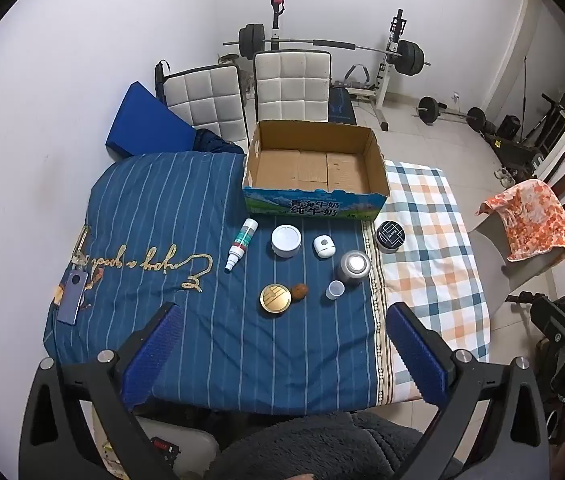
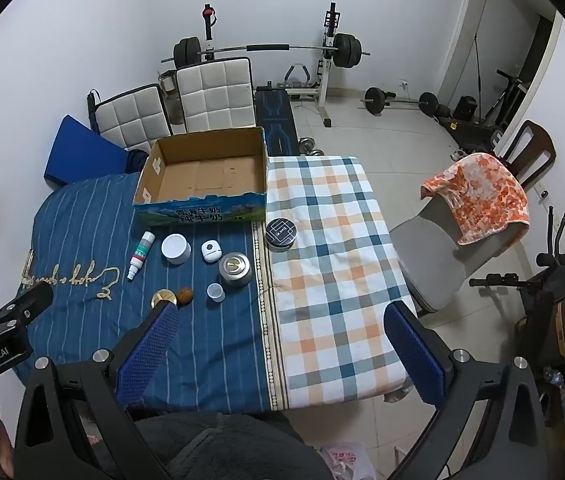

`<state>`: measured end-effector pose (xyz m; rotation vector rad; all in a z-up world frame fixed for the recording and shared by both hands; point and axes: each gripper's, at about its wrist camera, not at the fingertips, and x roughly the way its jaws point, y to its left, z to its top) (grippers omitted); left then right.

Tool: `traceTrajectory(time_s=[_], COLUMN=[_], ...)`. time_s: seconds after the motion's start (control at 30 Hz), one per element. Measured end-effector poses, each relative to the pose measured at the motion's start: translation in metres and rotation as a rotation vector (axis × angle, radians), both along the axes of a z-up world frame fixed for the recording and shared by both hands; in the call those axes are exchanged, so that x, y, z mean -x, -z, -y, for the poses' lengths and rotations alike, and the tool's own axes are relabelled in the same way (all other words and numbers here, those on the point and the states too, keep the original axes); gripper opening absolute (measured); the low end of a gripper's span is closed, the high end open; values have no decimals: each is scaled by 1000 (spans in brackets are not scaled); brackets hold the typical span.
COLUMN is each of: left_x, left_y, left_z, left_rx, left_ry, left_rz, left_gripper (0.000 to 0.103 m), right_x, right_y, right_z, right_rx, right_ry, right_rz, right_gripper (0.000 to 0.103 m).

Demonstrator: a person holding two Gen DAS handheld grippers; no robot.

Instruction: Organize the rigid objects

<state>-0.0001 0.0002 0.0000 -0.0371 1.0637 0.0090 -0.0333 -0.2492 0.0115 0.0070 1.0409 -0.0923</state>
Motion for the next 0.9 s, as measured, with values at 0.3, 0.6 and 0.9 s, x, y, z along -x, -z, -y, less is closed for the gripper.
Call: traceTrajectory(time_s=[0.3, 0.6, 0.9], left_x=[0, 3, 8], left_y=[3, 6, 9], left_z=[-2, -5, -12], left_rx=[-1, 9, 16], left_ry=[8, 7, -9], left_rz=[-12, -31, -45], left_gripper=[103, 103, 103], right_x=[-1, -2, -5], right_y=[1, 4, 7], right_z=[-1, -14, -25], right_rx=[-17, -12, -13], right_ry=[-8, -30, -48], right_rz=[3, -19, -29], right_gripper=[103, 103, 103])
